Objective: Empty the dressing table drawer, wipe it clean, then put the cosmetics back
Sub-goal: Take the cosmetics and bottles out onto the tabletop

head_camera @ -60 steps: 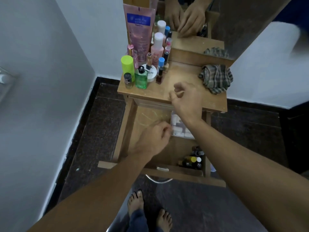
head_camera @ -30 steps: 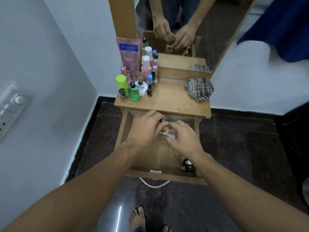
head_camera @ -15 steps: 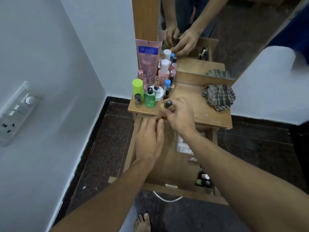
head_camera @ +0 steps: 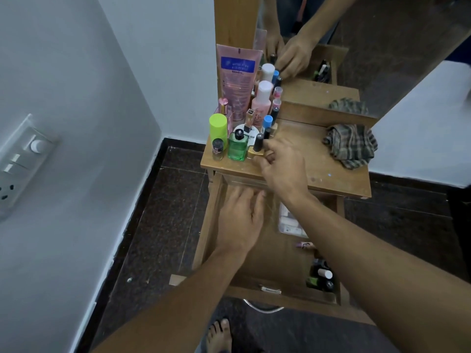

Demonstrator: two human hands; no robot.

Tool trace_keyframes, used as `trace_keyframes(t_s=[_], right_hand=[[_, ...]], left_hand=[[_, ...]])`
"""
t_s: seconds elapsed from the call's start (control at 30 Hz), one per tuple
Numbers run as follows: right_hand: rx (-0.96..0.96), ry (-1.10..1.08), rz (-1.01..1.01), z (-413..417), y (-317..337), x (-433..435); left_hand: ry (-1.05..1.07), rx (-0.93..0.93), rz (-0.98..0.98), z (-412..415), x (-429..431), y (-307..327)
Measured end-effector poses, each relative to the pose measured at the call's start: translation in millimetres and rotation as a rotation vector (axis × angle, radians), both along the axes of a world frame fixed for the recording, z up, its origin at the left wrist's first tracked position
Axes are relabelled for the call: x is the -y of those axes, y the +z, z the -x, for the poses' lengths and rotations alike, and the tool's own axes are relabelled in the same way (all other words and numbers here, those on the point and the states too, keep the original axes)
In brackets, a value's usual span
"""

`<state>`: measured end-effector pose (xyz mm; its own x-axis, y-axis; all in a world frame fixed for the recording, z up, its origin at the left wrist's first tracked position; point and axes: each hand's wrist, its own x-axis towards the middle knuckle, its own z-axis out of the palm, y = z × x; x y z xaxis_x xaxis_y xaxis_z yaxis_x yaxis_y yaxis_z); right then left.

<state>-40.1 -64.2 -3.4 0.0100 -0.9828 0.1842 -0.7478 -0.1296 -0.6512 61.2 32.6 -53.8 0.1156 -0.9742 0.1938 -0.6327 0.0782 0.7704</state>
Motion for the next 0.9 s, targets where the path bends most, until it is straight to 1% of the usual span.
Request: trace_keyframes(t_s=[0.23, 0.33, 0.4, 0.47, 0.53, 0.6, 0.63, 0.7, 0.77, 0.9], right_hand=[[0.057, -0.027, 0.017, 8.8, 3.3, -6.0], [0.035, -0.072, 0.071, 30.4, 5.5, -21.7], [-0.033, -0.057, 0.119, 54.8, 5.4, -42.7], [-0.144, 0.014, 0.084, 78.8, 1.7, -68.6], [-0.332, 0.129, -0.098, 97.6, -5.4, -90.6], [-0.653, 0.267, -0.334, 105.0, -9.9, -103.8], [-0.816, 0.339, -0.414, 105.7, -11.8, -107.8], [-1.011, 0.434, -0.522, 103.0, -15.7, -112.0], [-1.097, 0.452, -0.533, 97.4, -22.1, -112.5], [-1.193, 0.451, -0.439, 86.1, -35.0, -112.6]], left_hand=[[-0.031, -0.028, -0.008, 5.5, 2.8, 0.1], [-0.021, 0.005, -0.035, 8.2, -5.1, -0.9], [-0.044, 0.053, -0.084, 10.9, -13.4, -3.9], [-0.124, 0.092, -0.201, 14.2, -22.0, -9.0], [-0.205, 0.128, -0.376, 19.3, -29.3, -11.7], [-0.253, 0.197, -0.52, 26.2, -33.5, -13.4], [-0.271, 0.238, -0.581, 30.2, -35.3, -13.3], [-0.291, 0.293, -0.672, 38.1, -38.3, -13.9], [-0.297, 0.31, -0.719, 44.0, -41.3, -14.3], [-0.306, 0.309, -0.724, 49.3, -45.0, -16.6]])
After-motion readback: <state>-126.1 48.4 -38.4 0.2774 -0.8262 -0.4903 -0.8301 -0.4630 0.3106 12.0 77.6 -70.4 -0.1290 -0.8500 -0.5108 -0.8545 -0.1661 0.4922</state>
